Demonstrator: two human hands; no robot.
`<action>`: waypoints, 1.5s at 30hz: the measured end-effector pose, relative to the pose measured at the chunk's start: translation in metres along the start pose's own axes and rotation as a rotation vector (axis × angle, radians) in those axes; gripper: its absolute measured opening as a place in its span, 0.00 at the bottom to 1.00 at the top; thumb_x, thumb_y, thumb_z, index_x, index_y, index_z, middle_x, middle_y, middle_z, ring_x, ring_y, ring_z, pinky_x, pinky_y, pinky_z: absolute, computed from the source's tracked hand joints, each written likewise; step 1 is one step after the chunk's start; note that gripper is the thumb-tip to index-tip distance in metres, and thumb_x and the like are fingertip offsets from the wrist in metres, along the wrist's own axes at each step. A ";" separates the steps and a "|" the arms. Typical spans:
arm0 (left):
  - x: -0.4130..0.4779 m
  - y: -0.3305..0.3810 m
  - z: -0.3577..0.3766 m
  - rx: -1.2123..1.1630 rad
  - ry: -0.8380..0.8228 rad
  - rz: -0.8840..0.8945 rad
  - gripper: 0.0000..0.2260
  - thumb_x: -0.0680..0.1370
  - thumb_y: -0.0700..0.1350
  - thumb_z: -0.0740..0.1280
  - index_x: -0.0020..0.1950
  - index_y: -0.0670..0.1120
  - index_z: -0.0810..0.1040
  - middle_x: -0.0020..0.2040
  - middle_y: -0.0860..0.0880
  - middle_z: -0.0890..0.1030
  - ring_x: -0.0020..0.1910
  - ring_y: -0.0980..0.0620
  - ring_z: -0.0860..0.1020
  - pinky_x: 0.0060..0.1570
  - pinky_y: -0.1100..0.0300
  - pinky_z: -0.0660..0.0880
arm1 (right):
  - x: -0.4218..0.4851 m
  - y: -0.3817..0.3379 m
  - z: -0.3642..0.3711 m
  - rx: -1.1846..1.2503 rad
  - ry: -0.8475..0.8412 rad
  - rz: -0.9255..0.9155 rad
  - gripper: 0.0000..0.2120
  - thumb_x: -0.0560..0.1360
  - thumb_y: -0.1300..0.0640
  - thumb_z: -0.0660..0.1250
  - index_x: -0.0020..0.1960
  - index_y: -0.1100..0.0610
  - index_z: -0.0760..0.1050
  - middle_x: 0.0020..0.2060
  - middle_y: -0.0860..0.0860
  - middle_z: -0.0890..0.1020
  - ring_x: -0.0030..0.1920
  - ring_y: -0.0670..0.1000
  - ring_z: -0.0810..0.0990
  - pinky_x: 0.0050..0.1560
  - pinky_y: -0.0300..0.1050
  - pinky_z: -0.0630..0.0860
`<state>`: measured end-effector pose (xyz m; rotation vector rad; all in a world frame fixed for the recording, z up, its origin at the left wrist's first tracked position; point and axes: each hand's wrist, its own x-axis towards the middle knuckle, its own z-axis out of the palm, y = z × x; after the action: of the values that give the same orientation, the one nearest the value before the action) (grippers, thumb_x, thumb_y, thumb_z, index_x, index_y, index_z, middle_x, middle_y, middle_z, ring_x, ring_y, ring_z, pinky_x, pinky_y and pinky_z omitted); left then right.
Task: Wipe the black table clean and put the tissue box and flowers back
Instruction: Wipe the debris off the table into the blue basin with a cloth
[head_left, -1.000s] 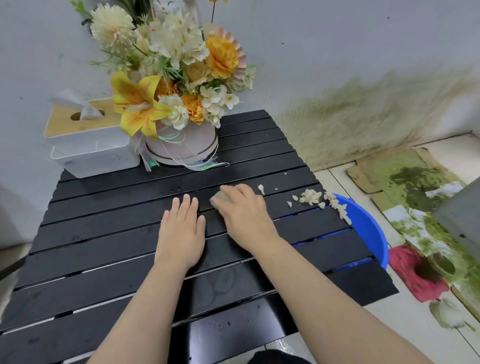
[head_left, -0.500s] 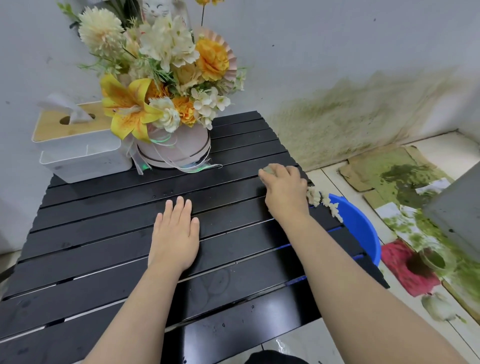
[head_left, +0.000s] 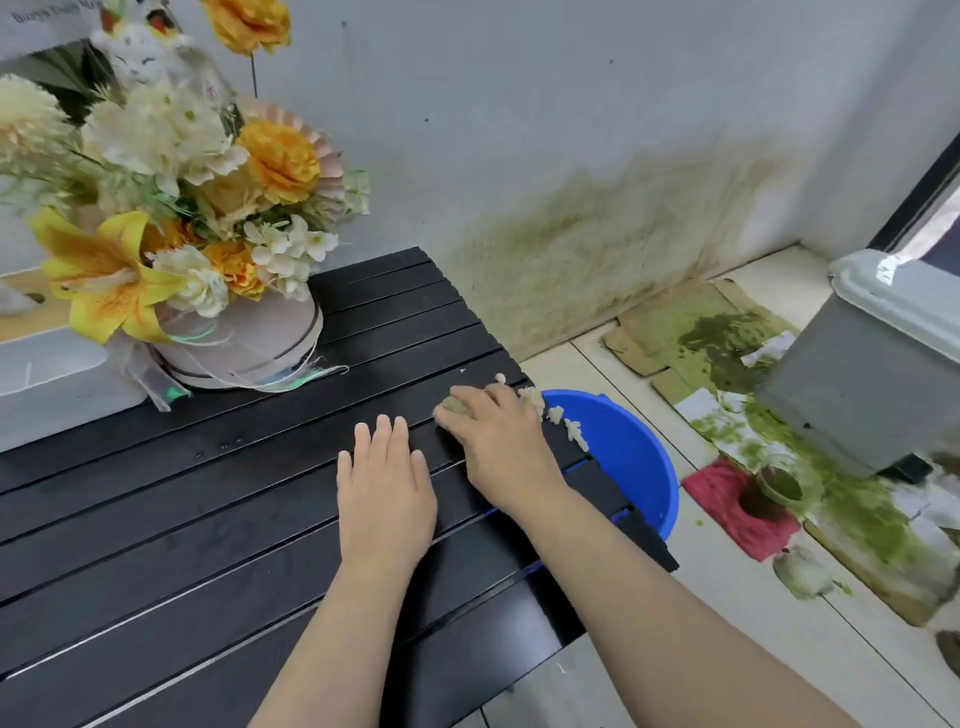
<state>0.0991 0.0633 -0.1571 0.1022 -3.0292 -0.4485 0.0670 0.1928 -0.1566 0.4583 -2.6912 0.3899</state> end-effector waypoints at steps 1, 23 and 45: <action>0.000 0.004 0.005 0.021 -0.006 0.017 0.22 0.80 0.48 0.45 0.73 0.43 0.59 0.75 0.45 0.61 0.75 0.44 0.55 0.71 0.46 0.55 | -0.006 0.001 0.000 0.007 -0.009 -0.056 0.23 0.57 0.64 0.75 0.51 0.51 0.81 0.54 0.52 0.82 0.48 0.59 0.79 0.41 0.55 0.76; -0.002 0.011 0.018 0.023 -0.075 0.089 0.30 0.74 0.53 0.38 0.75 0.45 0.54 0.77 0.46 0.54 0.76 0.46 0.49 0.74 0.49 0.50 | 0.032 0.012 0.012 -0.067 -0.108 0.072 0.17 0.73 0.60 0.61 0.62 0.51 0.74 0.65 0.53 0.72 0.61 0.60 0.68 0.55 0.53 0.66; -0.001 0.013 0.008 -0.138 -0.129 0.052 0.22 0.81 0.47 0.47 0.75 0.46 0.51 0.78 0.49 0.51 0.77 0.49 0.45 0.74 0.52 0.44 | -0.017 0.104 -0.028 0.437 0.069 0.442 0.12 0.79 0.58 0.61 0.59 0.52 0.79 0.59 0.51 0.78 0.61 0.57 0.72 0.58 0.50 0.73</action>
<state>0.0984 0.0785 -0.1614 -0.0146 -3.1054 -0.6823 0.0531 0.3011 -0.1599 -0.0475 -2.6185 1.1067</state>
